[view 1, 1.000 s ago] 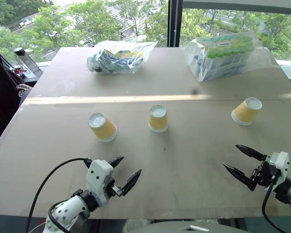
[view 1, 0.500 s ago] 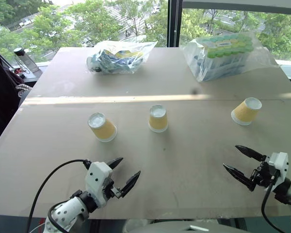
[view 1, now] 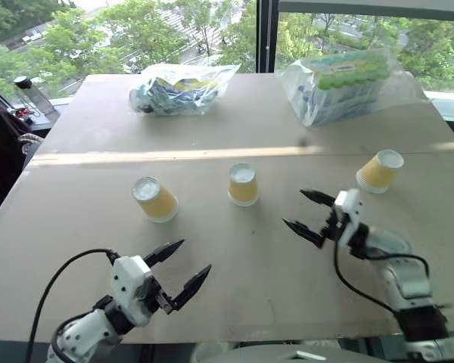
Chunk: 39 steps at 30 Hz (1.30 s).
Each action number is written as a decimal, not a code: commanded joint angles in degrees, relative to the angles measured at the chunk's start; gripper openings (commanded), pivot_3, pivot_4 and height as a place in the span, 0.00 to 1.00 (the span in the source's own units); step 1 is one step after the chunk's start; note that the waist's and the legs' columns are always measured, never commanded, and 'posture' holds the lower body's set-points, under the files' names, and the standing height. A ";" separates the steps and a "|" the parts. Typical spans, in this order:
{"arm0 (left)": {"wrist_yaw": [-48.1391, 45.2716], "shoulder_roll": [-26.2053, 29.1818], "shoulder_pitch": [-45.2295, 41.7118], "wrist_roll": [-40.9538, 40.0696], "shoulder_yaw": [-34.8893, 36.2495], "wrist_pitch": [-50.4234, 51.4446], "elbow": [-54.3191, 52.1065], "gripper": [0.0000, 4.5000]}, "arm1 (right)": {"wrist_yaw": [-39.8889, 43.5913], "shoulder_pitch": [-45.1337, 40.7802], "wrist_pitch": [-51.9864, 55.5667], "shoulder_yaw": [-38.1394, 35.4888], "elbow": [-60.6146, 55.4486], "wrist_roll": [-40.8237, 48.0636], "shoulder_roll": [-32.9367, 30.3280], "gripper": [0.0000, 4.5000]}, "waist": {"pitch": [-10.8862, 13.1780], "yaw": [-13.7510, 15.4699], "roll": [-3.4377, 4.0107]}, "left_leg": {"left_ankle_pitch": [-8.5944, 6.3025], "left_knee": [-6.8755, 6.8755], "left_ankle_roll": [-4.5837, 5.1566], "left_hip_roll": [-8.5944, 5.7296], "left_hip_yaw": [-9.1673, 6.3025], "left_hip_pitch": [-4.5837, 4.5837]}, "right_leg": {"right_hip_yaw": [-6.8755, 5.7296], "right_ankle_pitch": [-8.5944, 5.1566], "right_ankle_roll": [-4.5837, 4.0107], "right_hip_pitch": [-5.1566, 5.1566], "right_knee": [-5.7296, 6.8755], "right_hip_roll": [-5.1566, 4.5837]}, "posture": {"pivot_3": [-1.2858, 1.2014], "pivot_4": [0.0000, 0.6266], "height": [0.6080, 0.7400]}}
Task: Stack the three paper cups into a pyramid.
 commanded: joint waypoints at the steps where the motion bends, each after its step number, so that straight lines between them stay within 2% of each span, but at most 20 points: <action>1: -3.22 1.21 0.94 -3.54 4.17 -2.49 -0.36 0.98 | -3.63 -6.91 0.79 2.81 3.94 -1.79 5.16 1.00 | -0.02 0.19 -0.04 | 0.00 0.00 0.00 0.00 -0.01 -0.02 | -0.05 0.00 0.00 -0.01 -0.05 0.00 | 0.52 0.24 1.00; 7: -4.42 0.54 1.66 -4.16 7.14 -4.41 -0.17 0.98 | -5.09 -16.15 -2.90 4.41 14.24 -4.64 10.66 1.00 | -0.03 -0.21 -0.06 | -0.01 -0.01 0.01 -0.06 0.07 -0.08 | -0.14 0.00 0.00 -0.06 -0.18 -0.03 | 0.52 0.24 1.00; 13: -4.38 -0.24 1.67 -3.97 8.03 -4.78 -0.06 0.98 | -2.89 -17.76 -2.60 5.28 16.77 -4.72 11.84 1.00 | -0.02 -1.32 -0.05 | 0.00 -0.05 0.00 -0.06 0.05 -0.06 | -0.15 0.00 0.00 -0.12 -0.08 -0.02 | 0.52 0.24 1.00; 14: -4.45 -0.30 1.68 -3.98 8.06 -4.78 -0.05 1.00 | -2.69 -17.74 -2.33 5.53 16.82 -4.94 11.80 0.88 | -0.02 -1.44 -0.05 | 0.00 -0.05 0.00 -0.05 0.06 -0.05 | -0.14 0.00 0.00 -0.12 -0.06 -0.02 | 0.52 0.24 1.00; 15: -4.53 -0.34 1.71 -4.00 8.09 -4.81 -0.05 1.00 | -2.57 -17.68 -2.30 5.65 16.82 -5.05 11.81 0.84 | -0.02 -1.61 -0.05 | 0.00 -0.04 0.00 -0.05 0.06 -0.04 | -0.14 0.00 0.00 -0.12 -0.04 -0.02 | 0.52 0.24 1.00; 16: -4.53 -0.32 1.59 -4.02 8.07 -4.74 -0.07 1.00 | -2.55 -17.66 -2.33 5.66 16.84 -5.08 11.86 0.70 | -0.02 -1.67 -0.05 | 0.00 -0.04 0.00 -0.05 0.07 -0.02 | -0.12 0.00 0.00 -0.12 -0.03 -0.01 | 0.52 0.24 1.00; 18: -4.37 -0.19 1.13 -4.00 7.90 -4.46 -0.14 1.00 | -2.55 -17.61 -2.44 5.61 16.80 -5.20 11.92 0.53 | -0.02 -1.66 -0.05 | 0.00 -0.05 0.00 -0.05 0.07 -0.01 | -0.12 0.00 0.00 -0.13 -0.01 -0.01 | 0.52 0.24 1.00; 19: -4.36 -0.11 0.88 -3.96 7.78 -4.36 -0.11 1.00 | -2.51 -17.57 -2.37 5.62 16.73 -5.26 11.90 0.49 | -0.02 -1.65 -0.05 | 0.00 -0.05 0.00 -0.05 0.06 -0.02 | -0.13 0.00 0.00 -0.13 -0.01 0.00 | 0.52 0.24 1.00; 25: -3.89 0.67 -2.67 -3.93 5.99 -2.55 -0.89 1.00 | -4.29 -16.81 -2.61 3.68 14.72 -5.31 10.71 0.49 | -0.02 -1.59 -0.05 | 0.00 -0.04 0.00 -0.06 0.06 -0.02 | -0.13 0.00 0.00 -0.14 0.01 -0.01 | 0.52 0.24 1.00; 32: -0.92 1.93 -11.83 -3.36 0.06 3.16 -4.73 1.00 | -6.61 -15.89 -0.68 -1.39 14.48 -4.50 5.27 0.49 | -0.04 -1.39 -0.08 | 0.00 0.03 0.01 -0.11 0.07 -0.04 | -0.10 0.01 0.01 -0.12 0.02 -0.03 | 0.52 0.24 1.00; 37: -1.02 2.73 -13.22 -3.14 -2.91 5.30 -6.04 1.00 | -5.00 -15.42 0.61 -1.90 13.23 -3.10 4.20 1.00 | -0.03 -2.54 -0.05 | 0.00 -0.09 0.00 -0.04 0.10 -0.01 | -0.07 0.00 0.00 -0.21 0.06 0.01 | 0.52 0.24 1.00; 39: -0.96 2.94 -13.39 -3.08 -3.37 5.74 -6.28 1.00 | -6.65 -14.62 -0.43 -2.94 12.05 -3.13 4.42 1.00 | -0.03 -2.72 -0.05 | 0.00 -0.09 0.00 -0.04 0.10 -0.03 | -0.07 0.00 0.00 -0.21 0.04 0.00 | 0.52 0.24 1.00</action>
